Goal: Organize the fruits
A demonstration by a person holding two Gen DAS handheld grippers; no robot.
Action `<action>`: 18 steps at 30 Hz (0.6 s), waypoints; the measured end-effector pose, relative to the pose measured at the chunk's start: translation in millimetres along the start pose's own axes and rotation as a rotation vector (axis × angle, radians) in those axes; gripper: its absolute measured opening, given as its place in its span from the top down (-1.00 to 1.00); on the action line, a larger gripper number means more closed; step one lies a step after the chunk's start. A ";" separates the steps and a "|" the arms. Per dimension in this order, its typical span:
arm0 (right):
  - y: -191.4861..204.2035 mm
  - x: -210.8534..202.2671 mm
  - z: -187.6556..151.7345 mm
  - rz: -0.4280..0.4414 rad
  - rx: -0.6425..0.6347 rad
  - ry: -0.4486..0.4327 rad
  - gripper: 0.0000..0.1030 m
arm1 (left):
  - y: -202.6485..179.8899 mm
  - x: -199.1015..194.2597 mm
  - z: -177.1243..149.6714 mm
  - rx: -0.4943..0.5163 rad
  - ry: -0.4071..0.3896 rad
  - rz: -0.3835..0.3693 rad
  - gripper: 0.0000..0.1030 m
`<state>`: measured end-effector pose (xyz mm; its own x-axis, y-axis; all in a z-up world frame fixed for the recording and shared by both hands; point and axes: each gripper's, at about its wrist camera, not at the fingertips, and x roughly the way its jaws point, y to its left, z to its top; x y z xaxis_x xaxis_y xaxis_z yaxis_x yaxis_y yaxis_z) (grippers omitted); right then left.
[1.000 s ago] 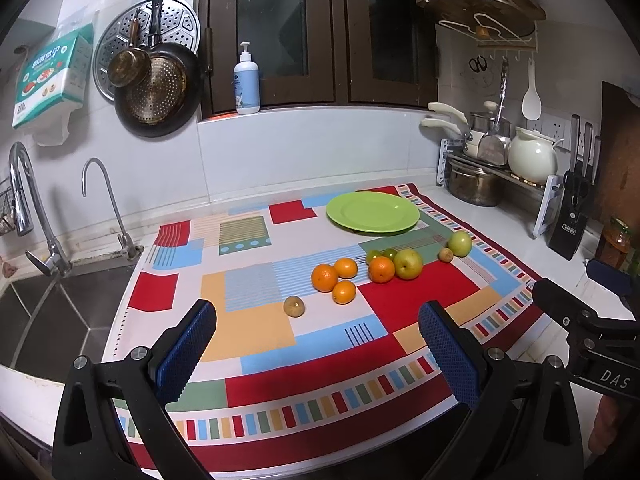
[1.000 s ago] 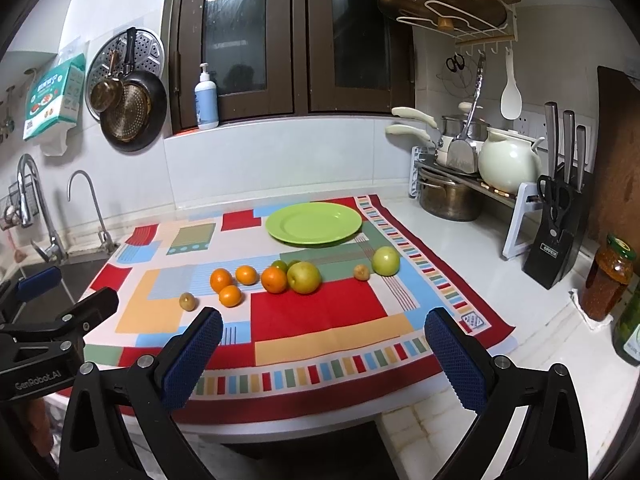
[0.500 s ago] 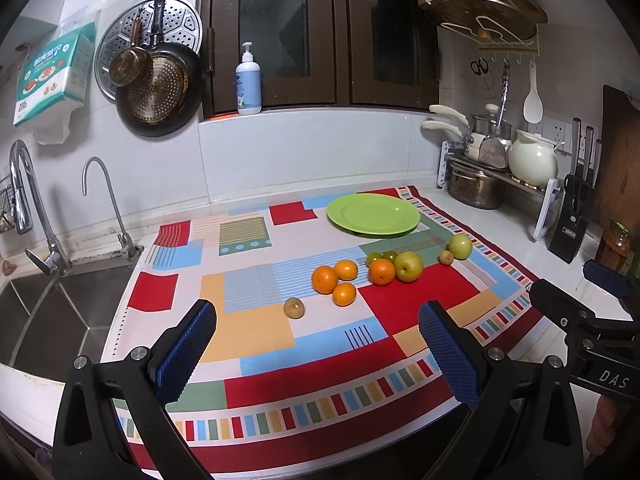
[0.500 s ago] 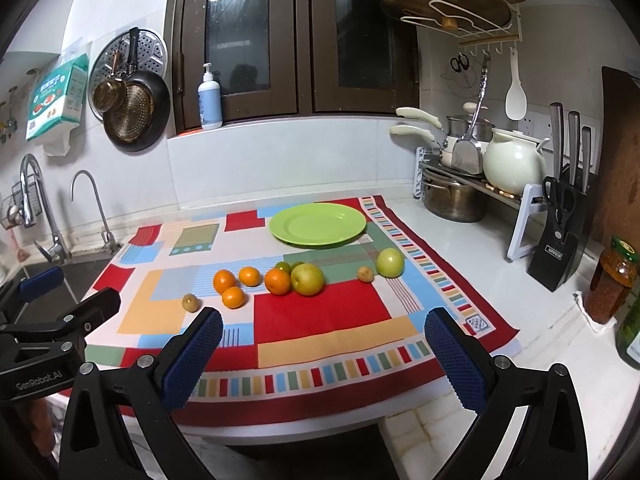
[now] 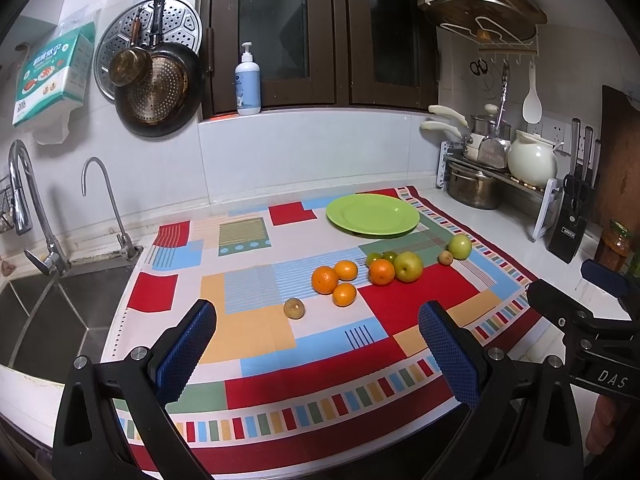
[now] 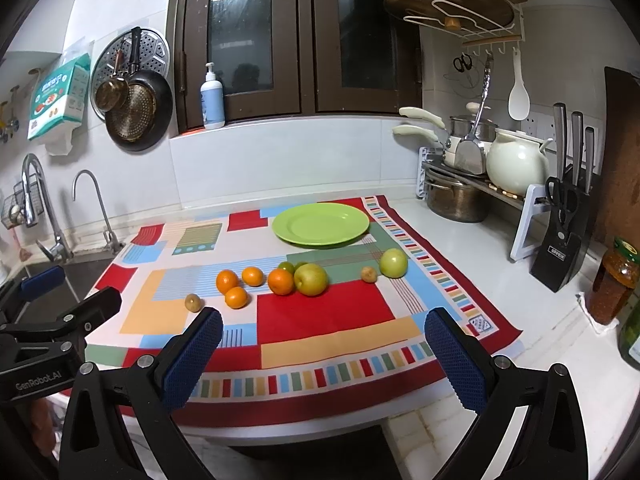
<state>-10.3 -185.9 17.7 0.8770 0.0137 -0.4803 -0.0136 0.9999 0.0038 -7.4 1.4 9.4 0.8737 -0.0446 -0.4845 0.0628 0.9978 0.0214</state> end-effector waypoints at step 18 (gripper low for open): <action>5.6 3.8 2.2 0.006 -0.002 0.003 -0.99 | 3.2 1.4 -0.8 0.000 0.001 -0.005 -1.00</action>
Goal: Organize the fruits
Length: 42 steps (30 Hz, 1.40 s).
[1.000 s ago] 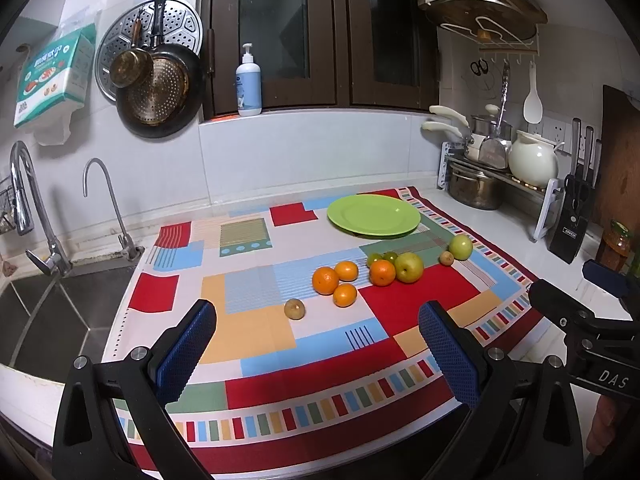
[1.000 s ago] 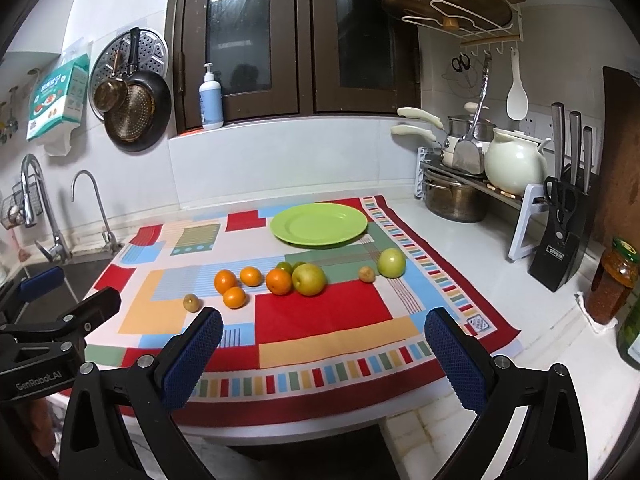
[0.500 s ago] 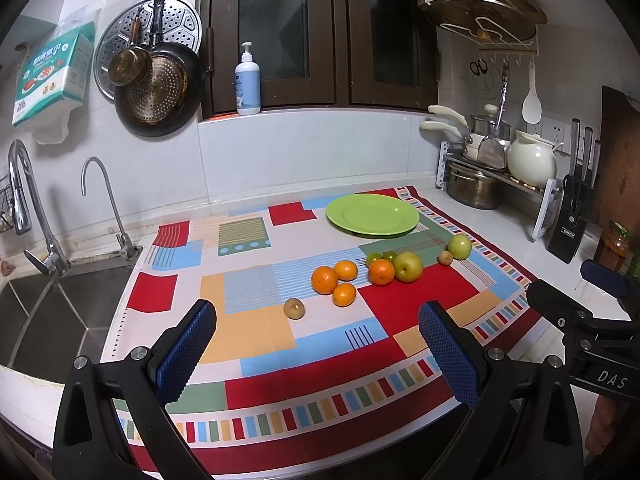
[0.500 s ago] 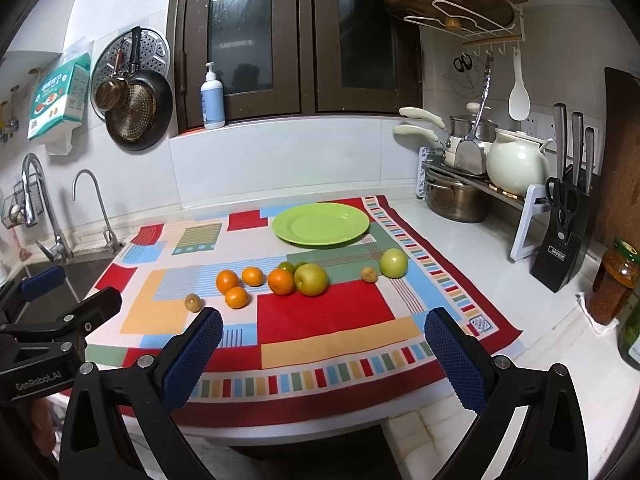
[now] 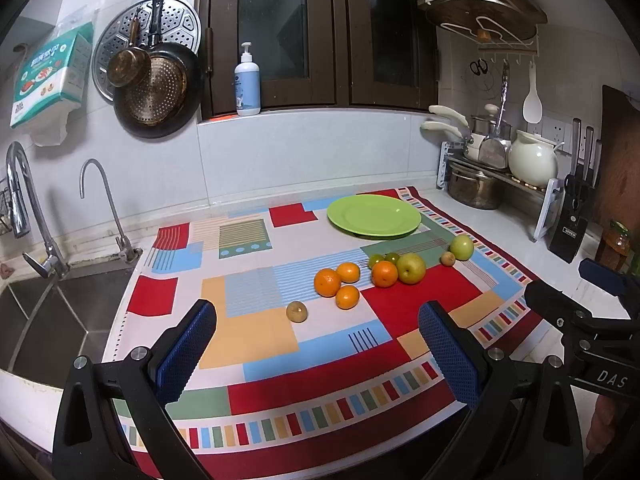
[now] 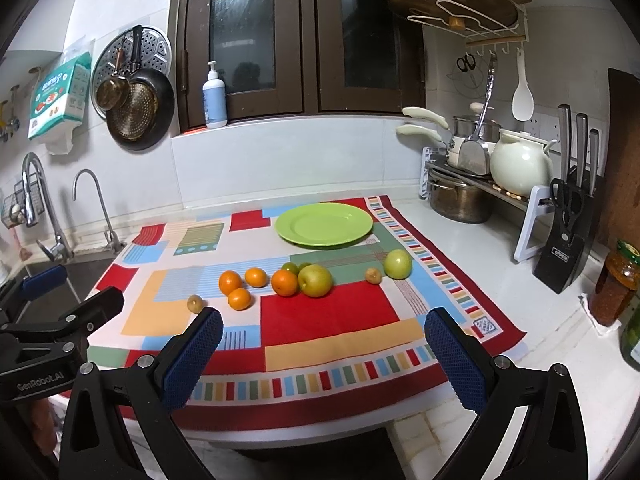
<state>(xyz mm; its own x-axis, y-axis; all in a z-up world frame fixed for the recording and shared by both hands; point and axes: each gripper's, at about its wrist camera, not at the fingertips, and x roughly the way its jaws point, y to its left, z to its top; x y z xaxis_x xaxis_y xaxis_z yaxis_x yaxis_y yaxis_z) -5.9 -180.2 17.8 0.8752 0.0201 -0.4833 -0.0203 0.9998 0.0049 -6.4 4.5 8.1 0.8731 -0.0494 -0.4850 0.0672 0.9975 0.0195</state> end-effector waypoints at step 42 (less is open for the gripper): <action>94.6 216.2 -7.5 0.235 -0.119 0.375 -0.22 | 59.0 203.5 -23.5 0.146 0.381 -0.175 -0.11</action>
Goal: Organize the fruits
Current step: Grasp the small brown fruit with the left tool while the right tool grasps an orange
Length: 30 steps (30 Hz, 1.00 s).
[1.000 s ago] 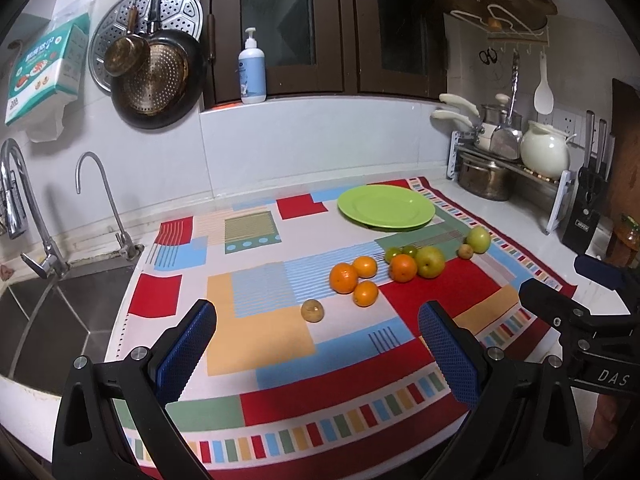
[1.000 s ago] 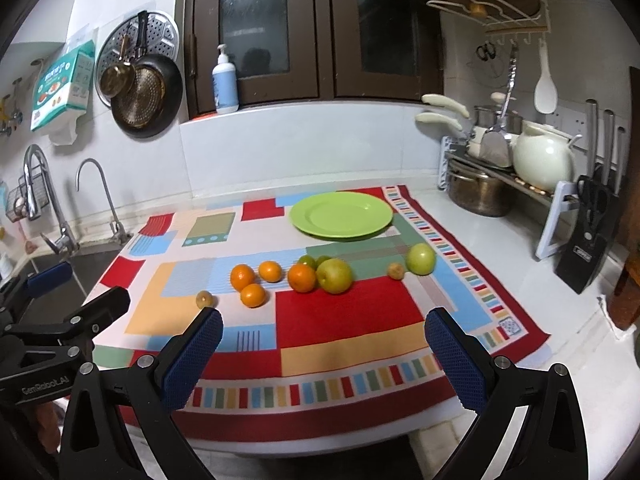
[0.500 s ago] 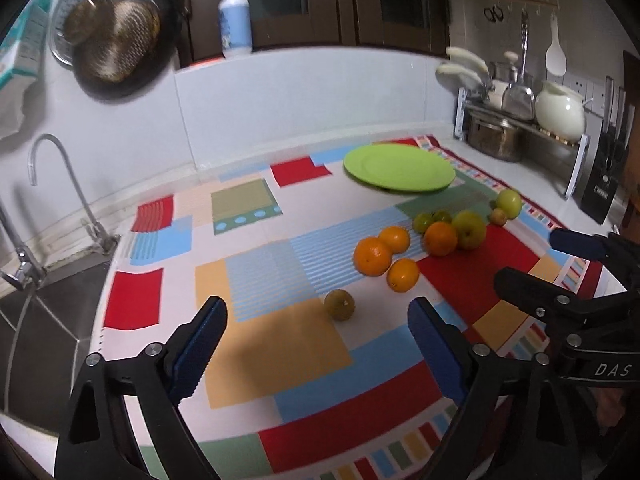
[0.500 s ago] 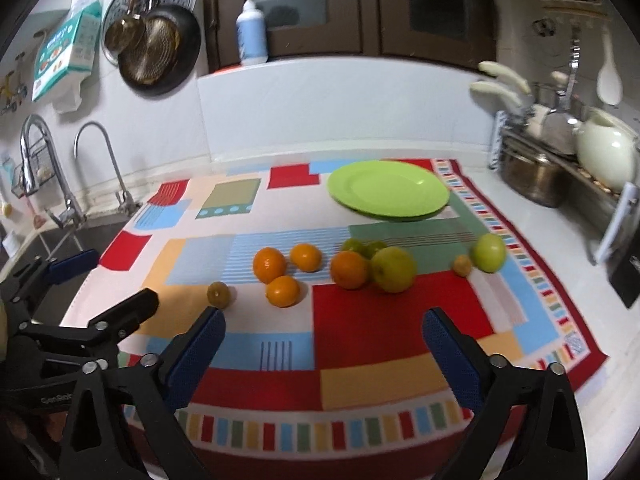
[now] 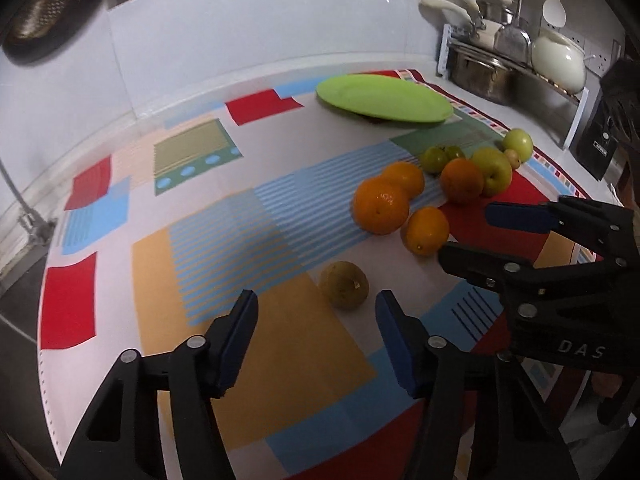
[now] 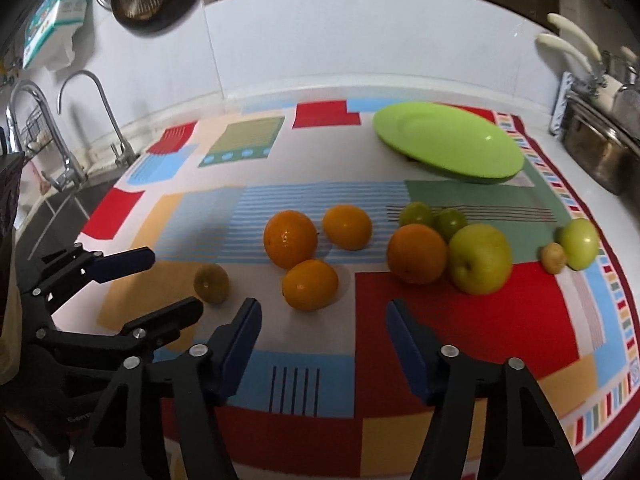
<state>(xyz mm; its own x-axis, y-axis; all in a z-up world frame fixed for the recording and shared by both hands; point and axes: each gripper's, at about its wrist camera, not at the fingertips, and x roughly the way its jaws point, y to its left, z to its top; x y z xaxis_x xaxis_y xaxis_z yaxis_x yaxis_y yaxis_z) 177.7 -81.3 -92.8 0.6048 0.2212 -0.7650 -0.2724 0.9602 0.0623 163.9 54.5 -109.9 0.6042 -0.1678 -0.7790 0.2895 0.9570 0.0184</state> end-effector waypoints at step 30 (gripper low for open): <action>1.4 21.5 10.2 0.061 0.019 0.047 0.28 | 6.1 10.6 19.6 -0.010 -0.010 -0.102 0.43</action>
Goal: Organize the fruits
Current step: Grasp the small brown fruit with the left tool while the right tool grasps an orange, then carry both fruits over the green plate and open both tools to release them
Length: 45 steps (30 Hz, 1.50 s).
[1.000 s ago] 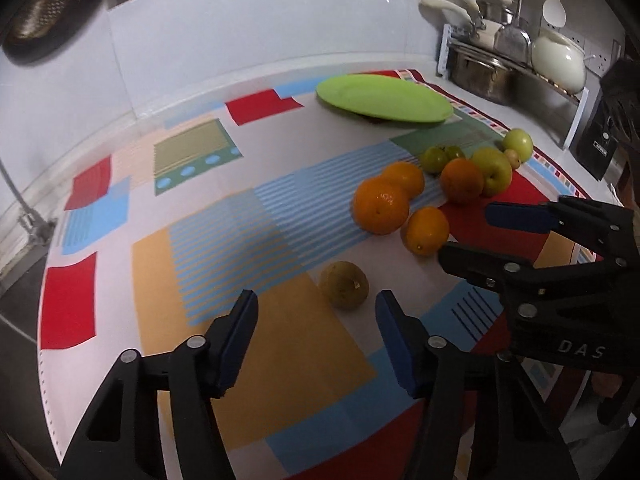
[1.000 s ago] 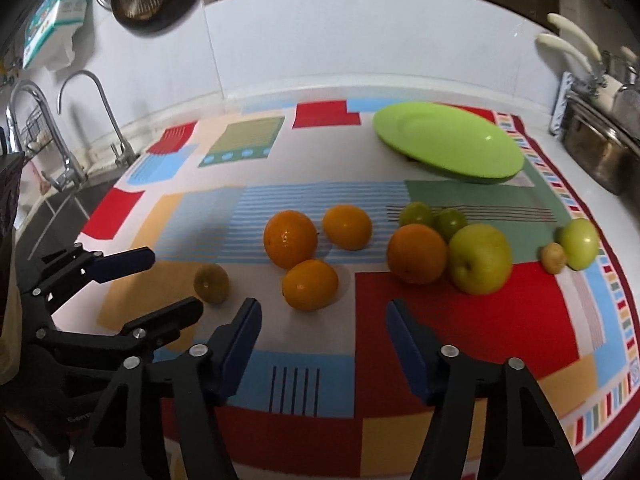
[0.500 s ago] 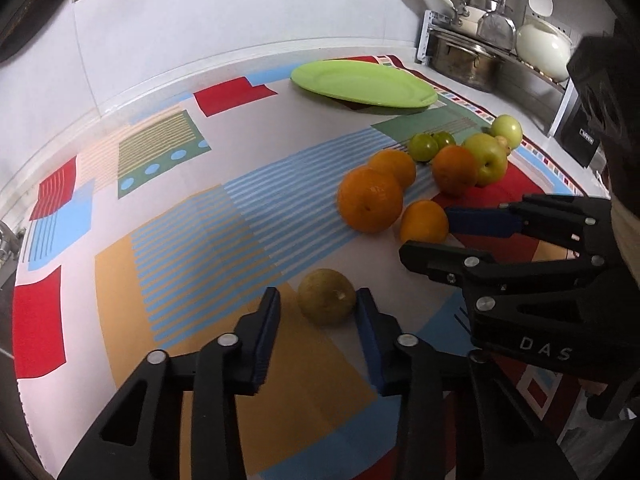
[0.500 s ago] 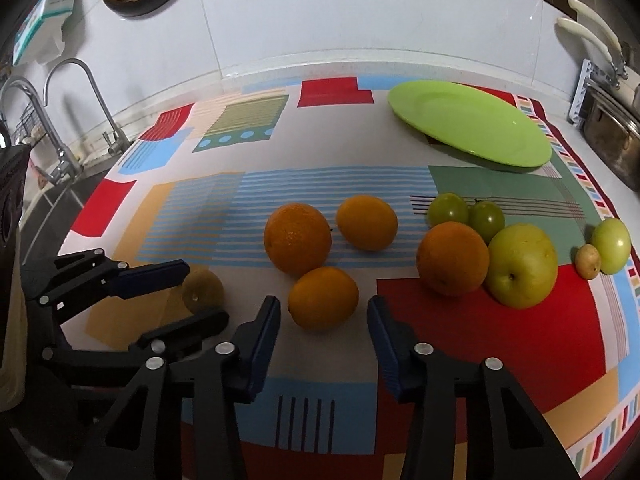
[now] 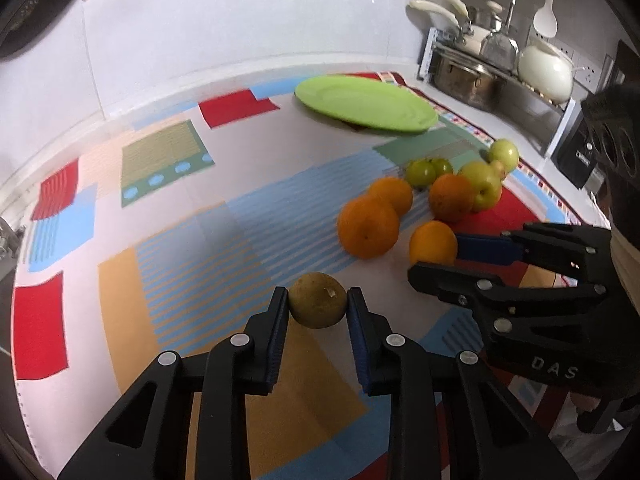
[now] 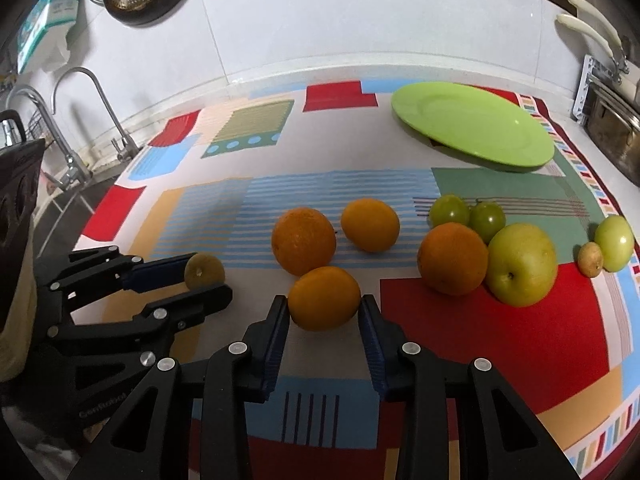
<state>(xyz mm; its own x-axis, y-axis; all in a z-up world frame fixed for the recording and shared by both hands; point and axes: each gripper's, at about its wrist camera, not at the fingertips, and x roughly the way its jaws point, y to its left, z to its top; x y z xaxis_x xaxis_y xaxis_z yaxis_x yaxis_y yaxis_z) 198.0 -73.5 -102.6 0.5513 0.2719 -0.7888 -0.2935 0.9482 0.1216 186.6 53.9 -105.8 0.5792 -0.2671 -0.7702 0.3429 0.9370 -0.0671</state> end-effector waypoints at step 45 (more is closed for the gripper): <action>-198.3 47.5 137.8 -0.097 0.077 -0.061 0.28 | -61.3 159.2 210.9 0.084 0.046 -0.040 0.38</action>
<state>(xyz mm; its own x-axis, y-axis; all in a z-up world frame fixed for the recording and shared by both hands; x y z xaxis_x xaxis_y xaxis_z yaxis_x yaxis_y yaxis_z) 390.0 -226.0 -81.2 0.6210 0.1855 -0.7615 -0.1774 0.9797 0.0939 413.8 -93.6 -90.5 0.5294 -0.2917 -0.7967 0.4270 0.9030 -0.0469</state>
